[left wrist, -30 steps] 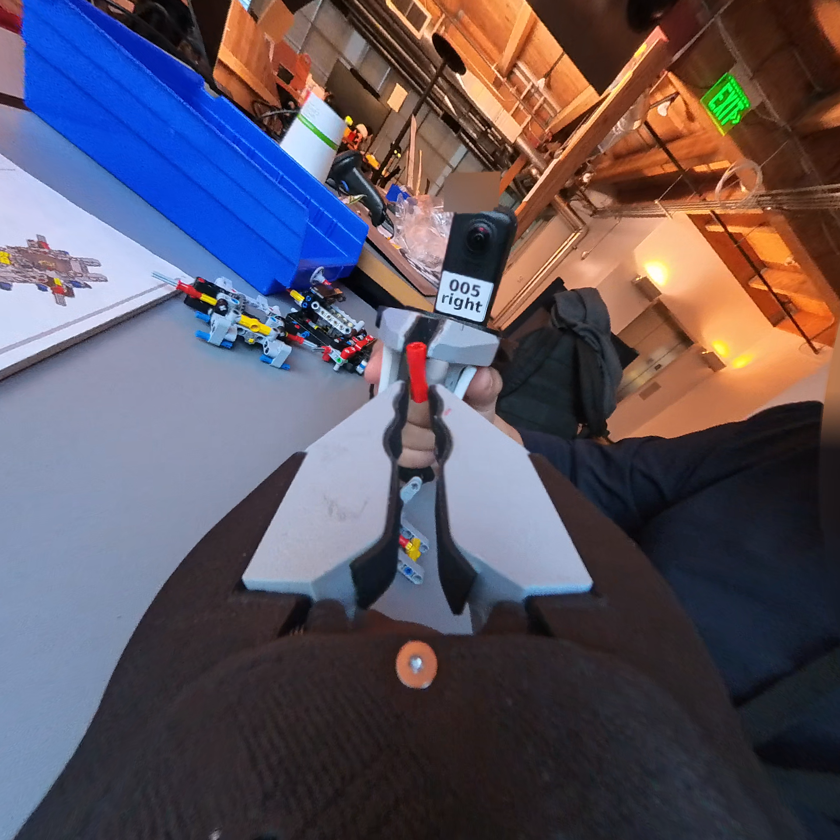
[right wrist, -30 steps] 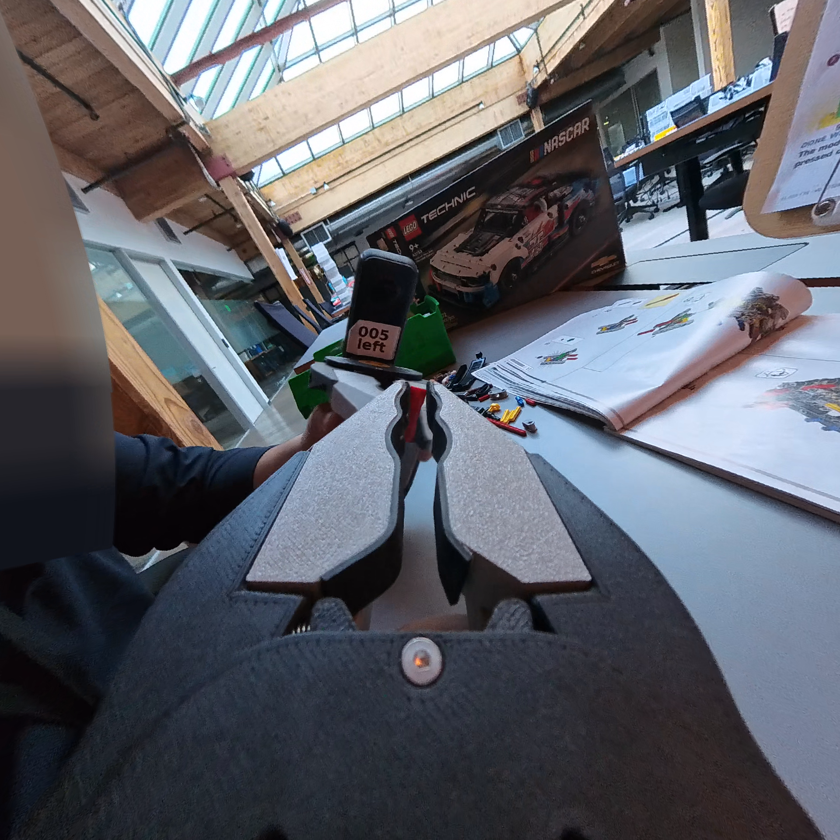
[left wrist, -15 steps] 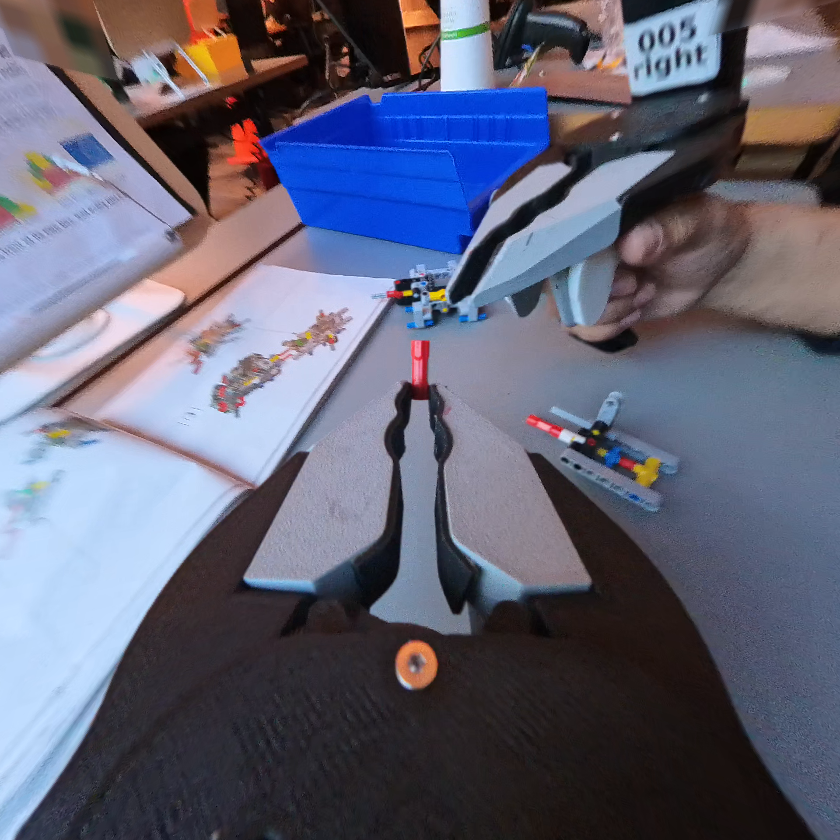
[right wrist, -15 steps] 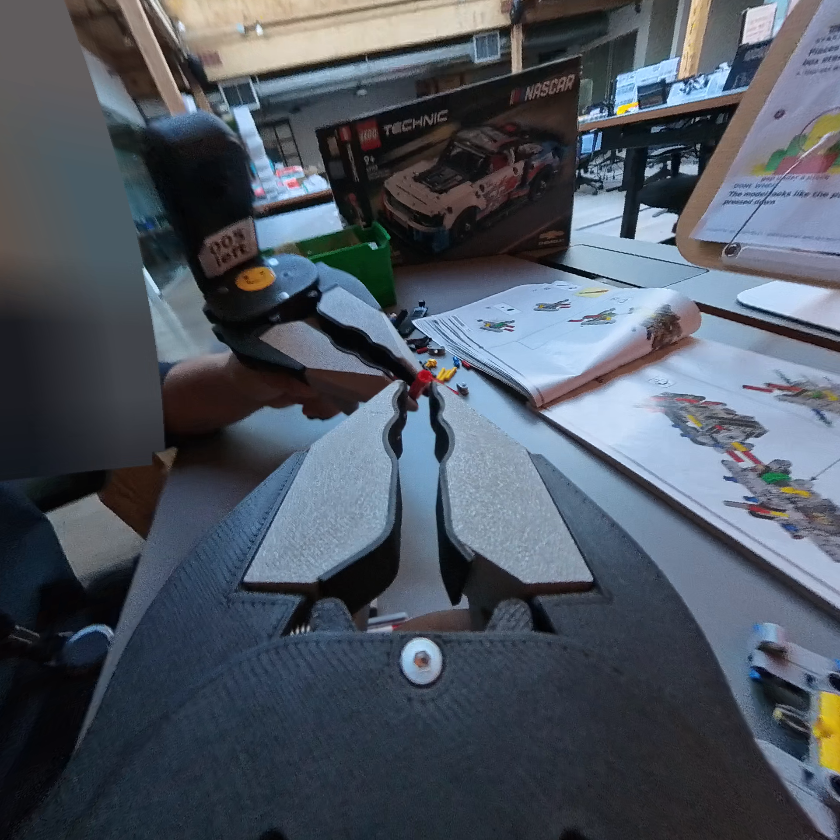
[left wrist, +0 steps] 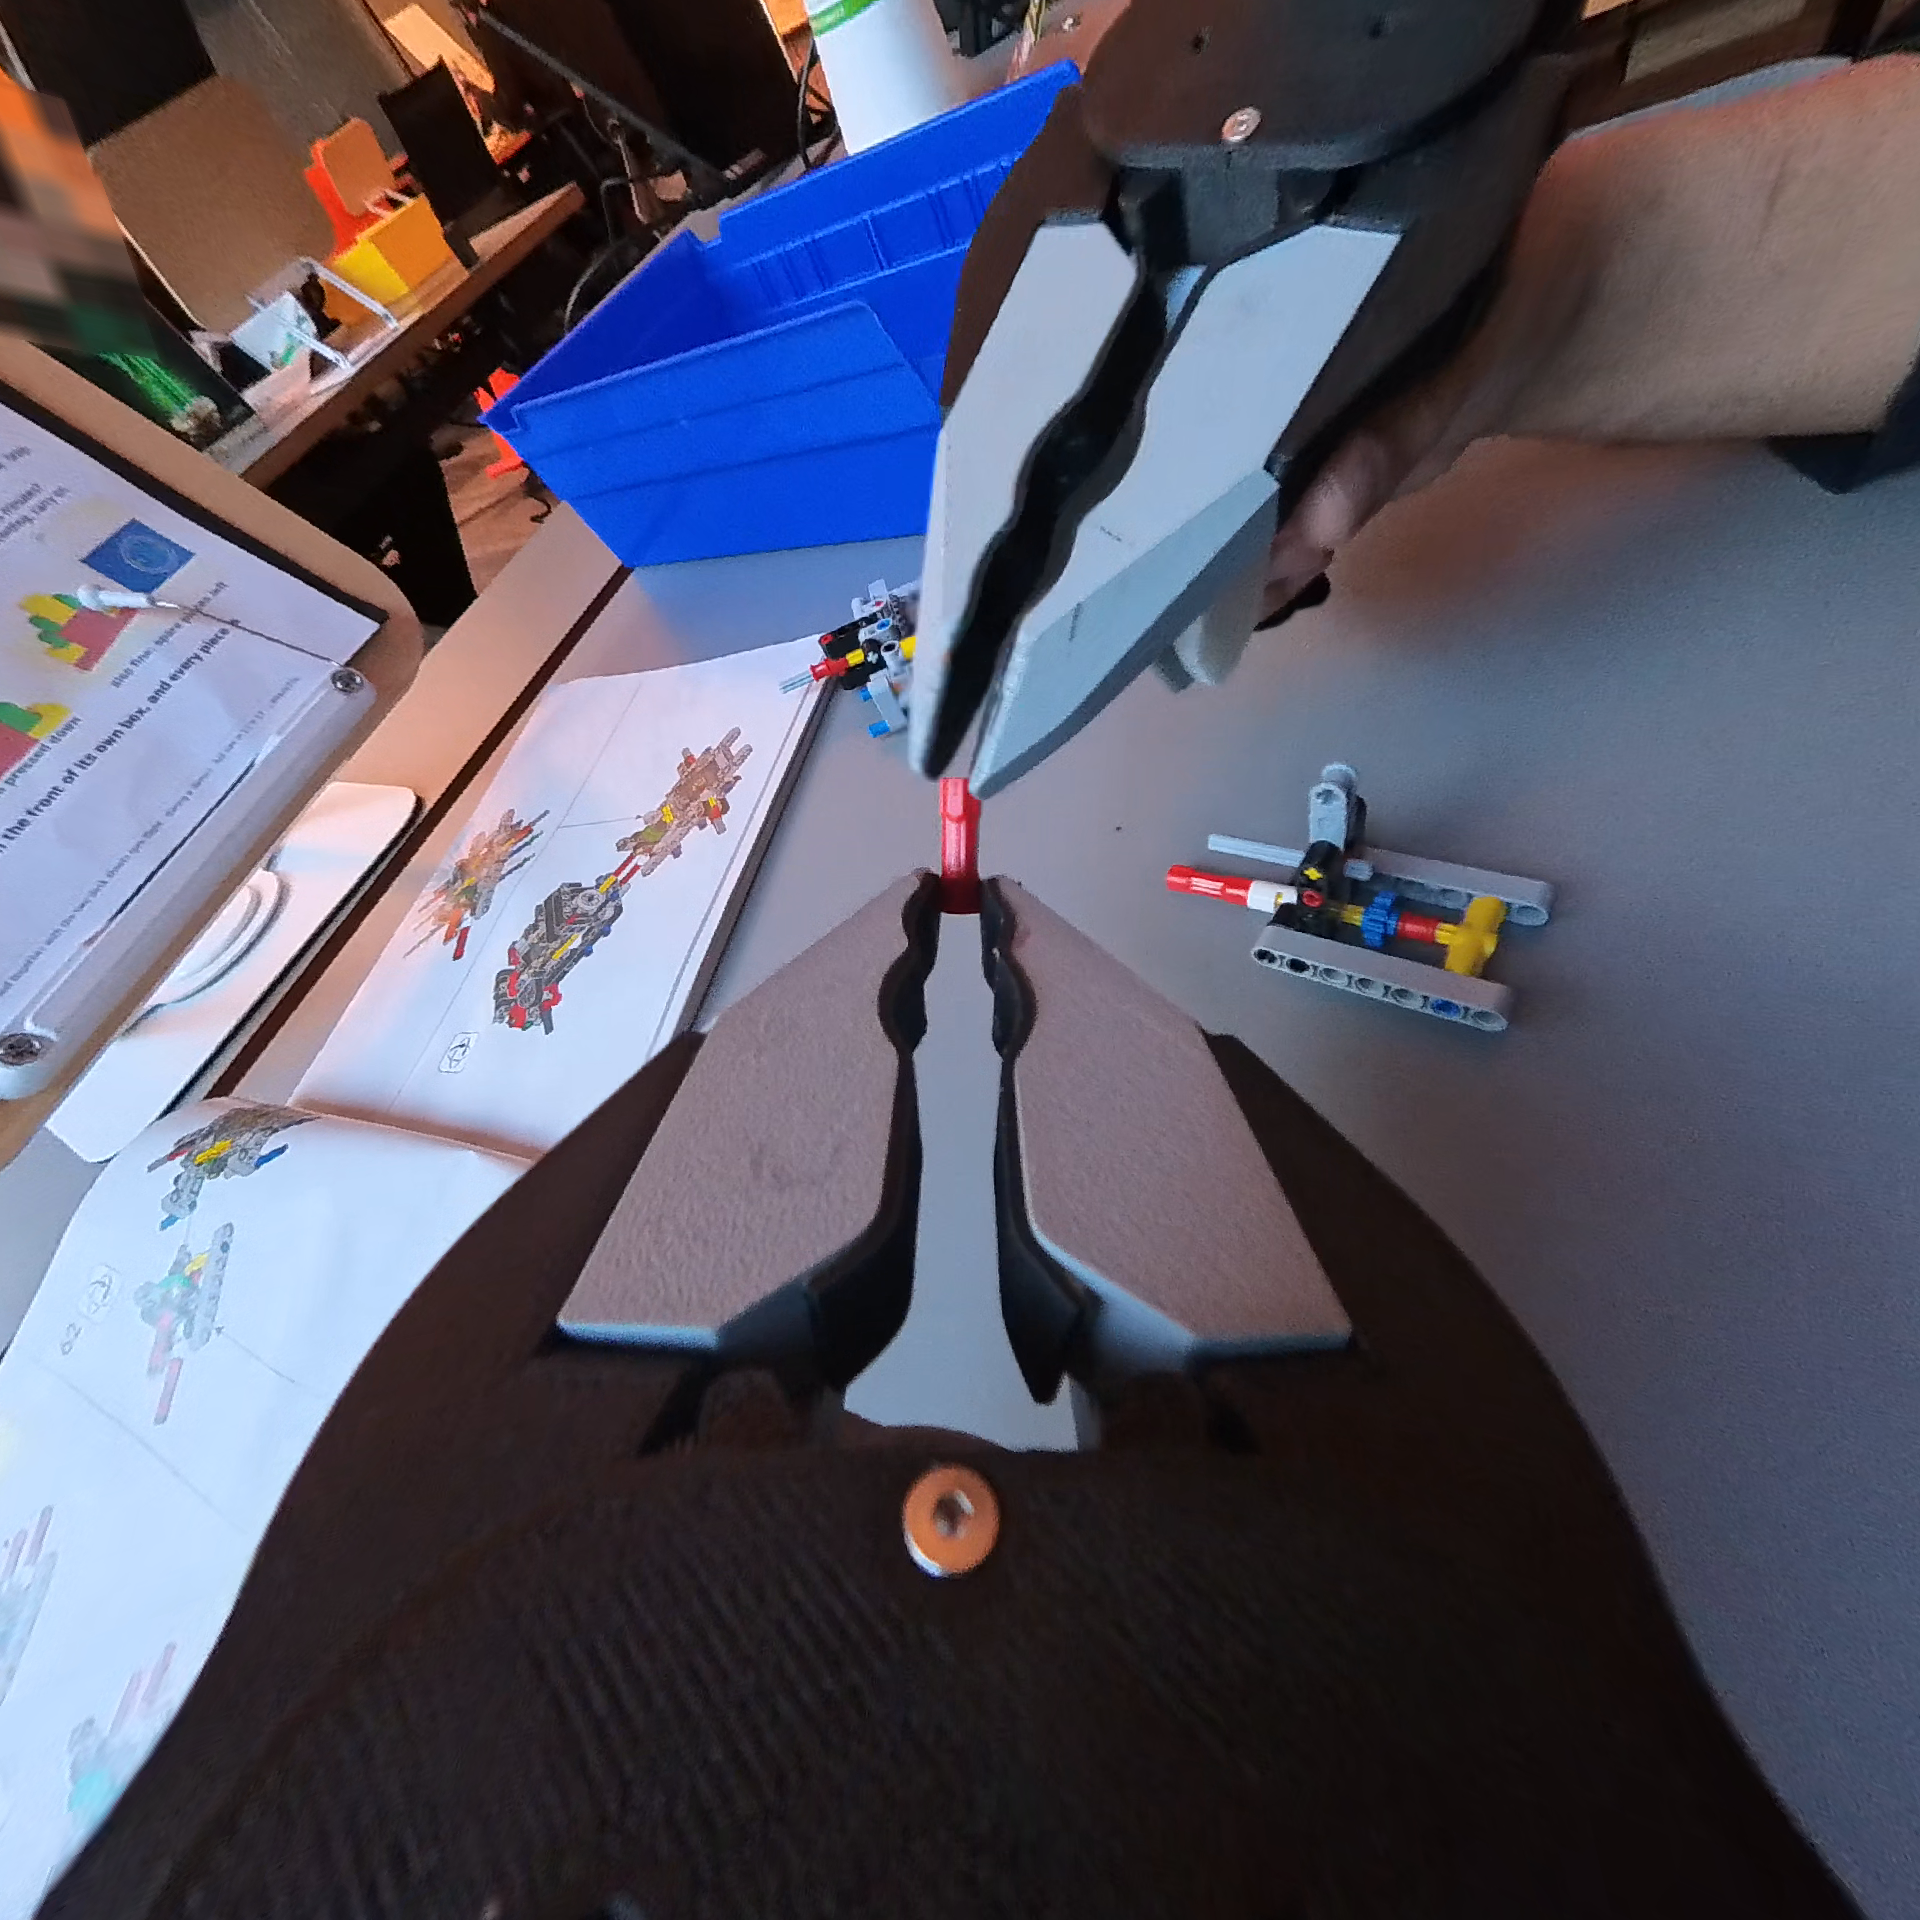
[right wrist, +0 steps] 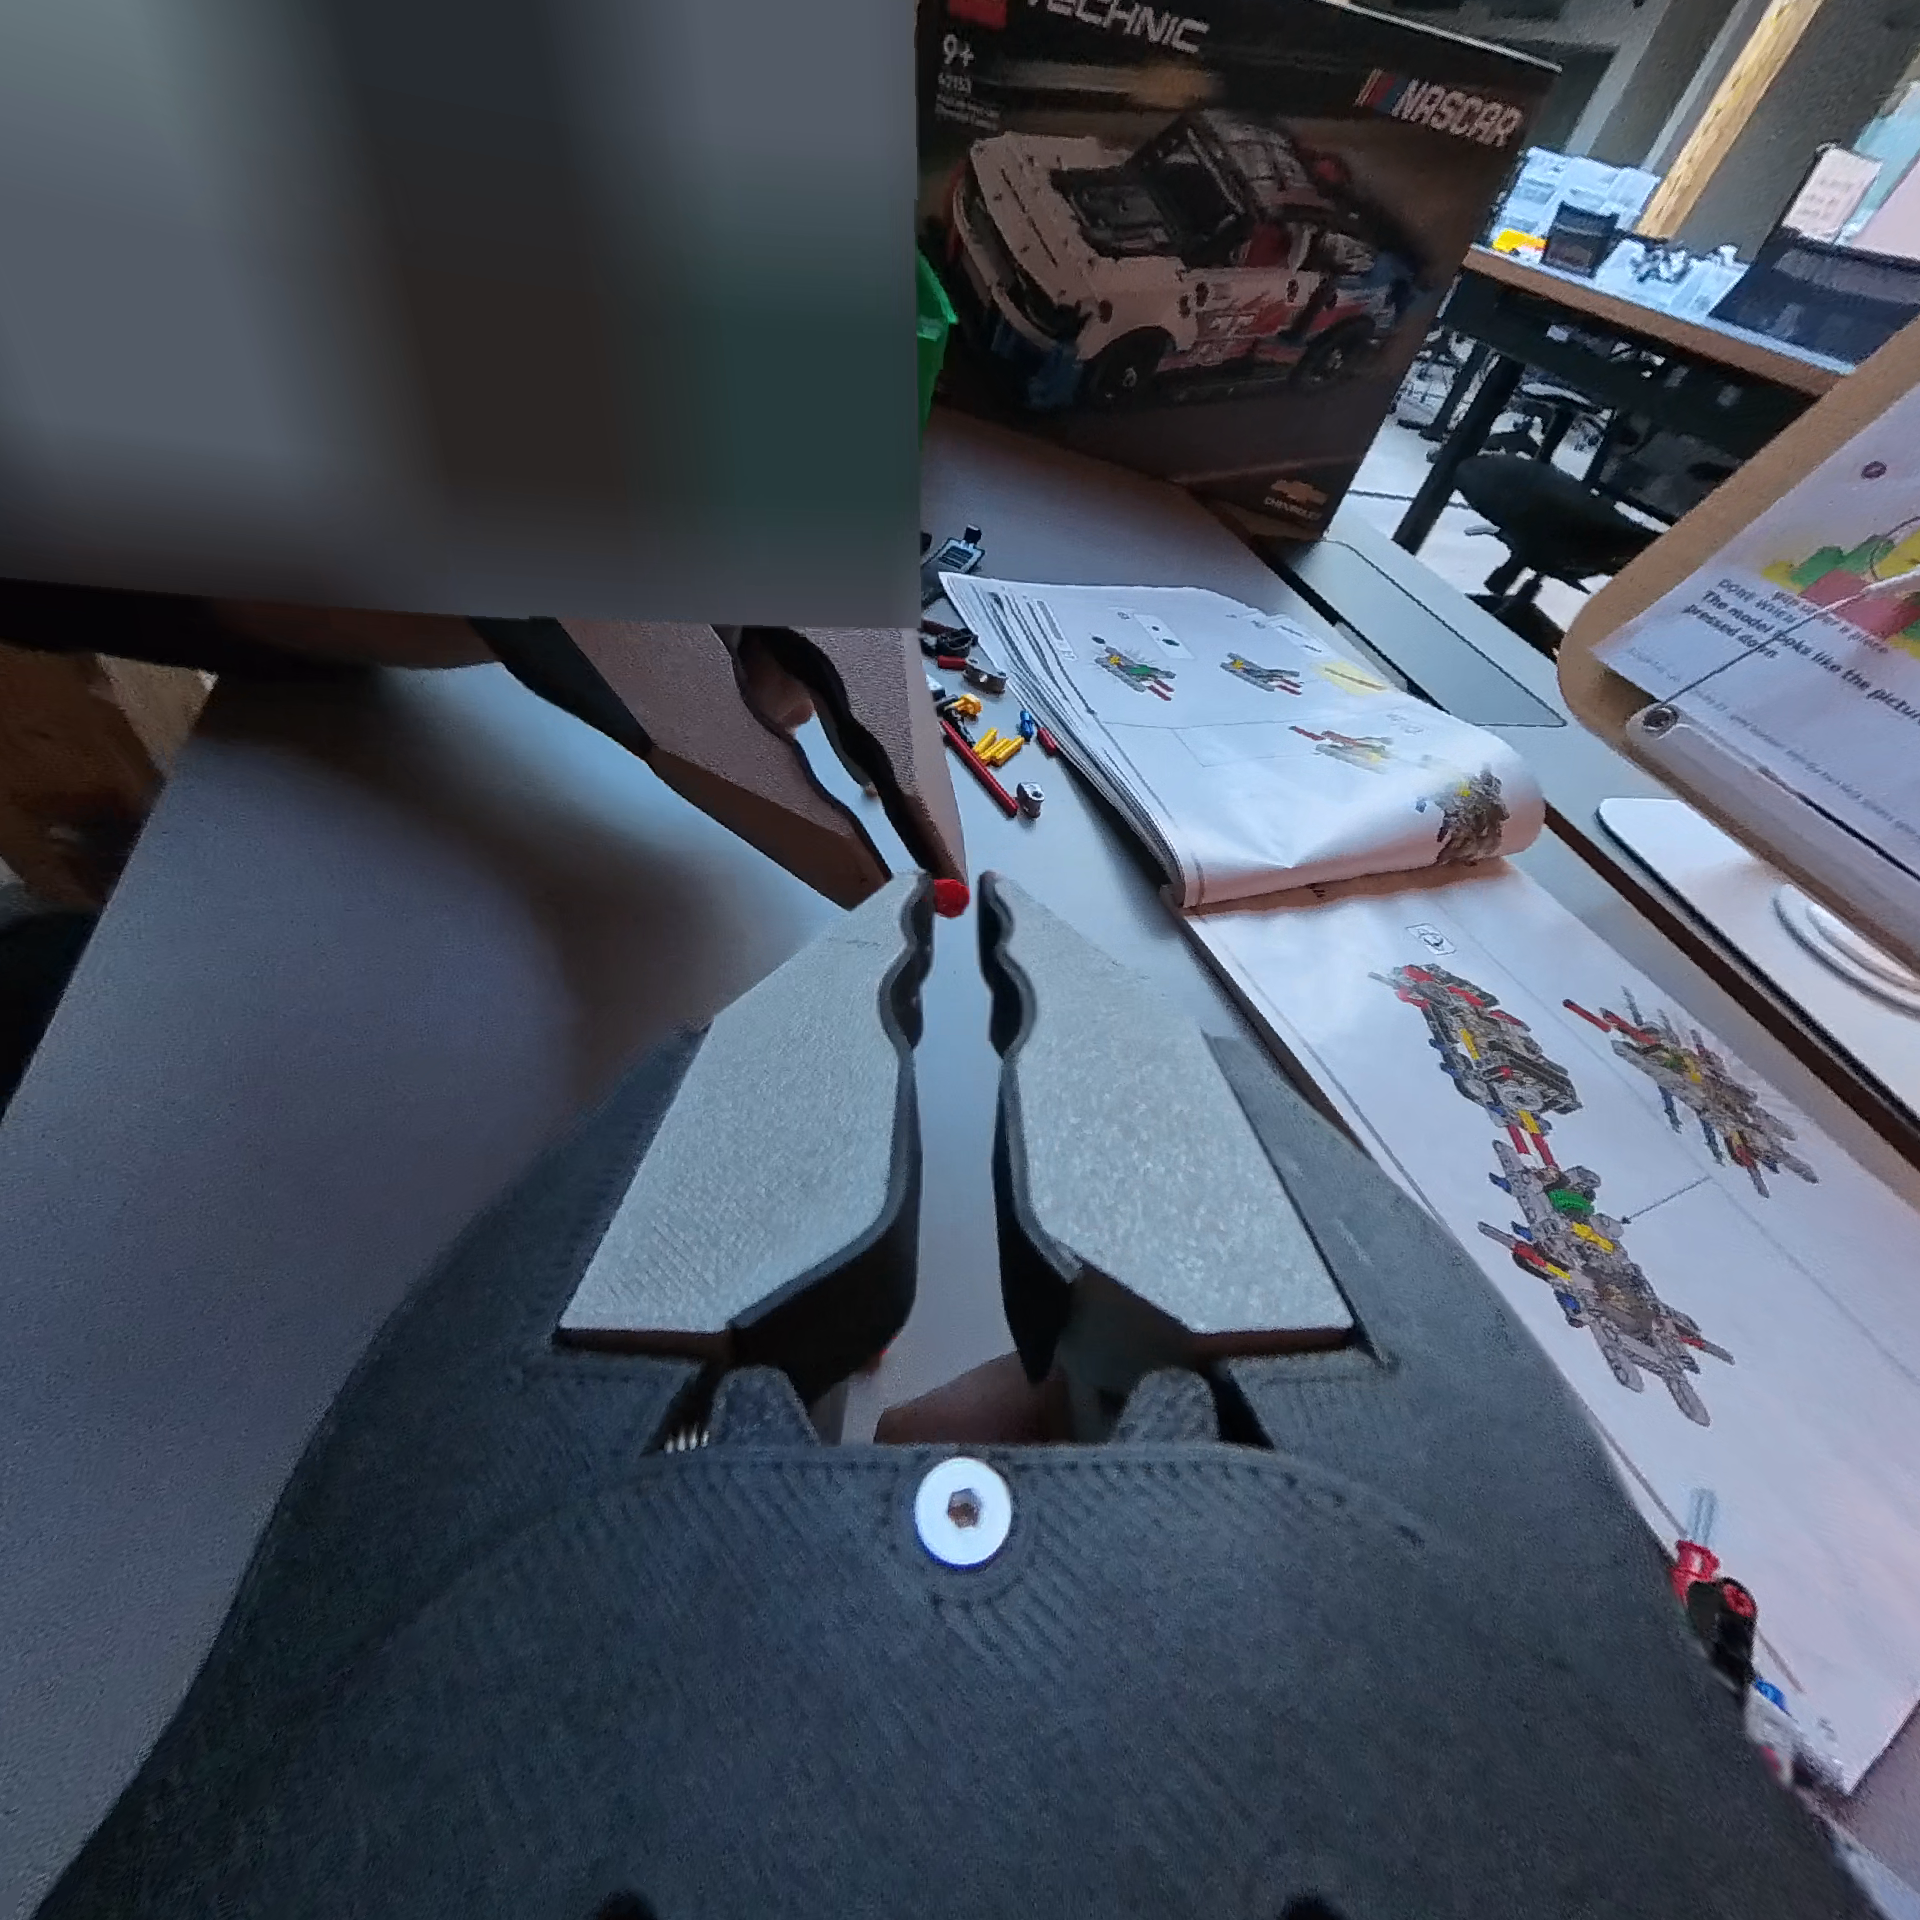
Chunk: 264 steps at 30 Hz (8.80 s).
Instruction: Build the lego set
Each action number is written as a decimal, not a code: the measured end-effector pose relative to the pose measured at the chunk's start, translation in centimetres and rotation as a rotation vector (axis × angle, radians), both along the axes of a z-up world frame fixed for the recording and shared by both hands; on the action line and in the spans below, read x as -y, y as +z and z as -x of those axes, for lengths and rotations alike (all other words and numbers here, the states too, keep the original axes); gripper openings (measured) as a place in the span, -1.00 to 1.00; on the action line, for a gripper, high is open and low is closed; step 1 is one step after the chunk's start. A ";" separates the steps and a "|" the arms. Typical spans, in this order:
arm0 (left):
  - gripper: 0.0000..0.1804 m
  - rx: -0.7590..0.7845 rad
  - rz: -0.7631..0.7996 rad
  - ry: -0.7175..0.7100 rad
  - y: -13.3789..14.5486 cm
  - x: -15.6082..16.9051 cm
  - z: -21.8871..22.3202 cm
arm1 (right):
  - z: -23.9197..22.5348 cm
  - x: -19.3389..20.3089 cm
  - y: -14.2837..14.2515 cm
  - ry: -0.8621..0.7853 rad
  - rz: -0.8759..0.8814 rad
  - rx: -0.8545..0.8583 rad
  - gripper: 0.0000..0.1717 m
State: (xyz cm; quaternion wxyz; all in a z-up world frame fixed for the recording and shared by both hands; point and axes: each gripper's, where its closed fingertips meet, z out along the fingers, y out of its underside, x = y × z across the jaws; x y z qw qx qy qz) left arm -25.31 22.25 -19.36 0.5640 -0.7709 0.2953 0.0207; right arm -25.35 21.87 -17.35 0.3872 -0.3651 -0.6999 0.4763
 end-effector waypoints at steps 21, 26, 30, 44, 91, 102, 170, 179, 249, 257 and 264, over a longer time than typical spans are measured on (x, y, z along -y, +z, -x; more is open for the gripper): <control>-0.96 -0.029 0.022 -0.113 -0.8 0.9 -2.3 | -2.0 1.3 -1.4 0.132 -0.139 0.083 -0.95; -0.96 0.029 0.043 -0.084 -1.0 0.7 -2.4 | -2.4 0.7 -1.8 0.130 -0.182 0.115 -0.95; -0.63 0.151 0.208 -0.099 -2.5 1.1 -2.9 | -3.5 -1.5 -1.7 0.069 -0.191 0.131 -0.95; -0.52 0.073 0.435 -0.075 -7.4 1.6 -5.4 | -9.2 -0.9 -6.3 0.056 -0.165 0.332 -0.95; -0.95 0.457 0.315 -0.331 0.6 2.8 -5.4 | -5.1 2.7 -0.1 0.042 0.088 -0.149 -0.96; -0.96 0.330 0.361 -0.312 -1.2 3.0 -5.5 | -5.2 2.9 -2.3 0.038 -0.099 -0.038 -0.96; -0.90 0.181 0.508 -0.329 -5.5 1.5 -0.4 | -5.5 -0.2 -8.1 -0.189 -0.191 0.329 -0.95; -0.93 0.161 0.519 -0.358 -5.8 1.6 -0.8 | -5.5 -0.2 -8.4 -0.190 -0.197 0.345 -0.95; -1.00 0.160 0.485 -0.342 -6.1 2.4 -1.9 | -4.5 -1.1 -7.7 0.307 -0.277 0.257 -0.96; -1.00 0.199 0.482 -0.355 -6.1 2.4 -1.8 | -4.5 -1.1 -7.7 0.308 -0.249 0.233 -0.96; -1.00 0.204 0.484 -0.354 -6.1 2.4 -1.9 | -4.5 -1.2 -8.6 0.287 -0.332 0.242 -0.96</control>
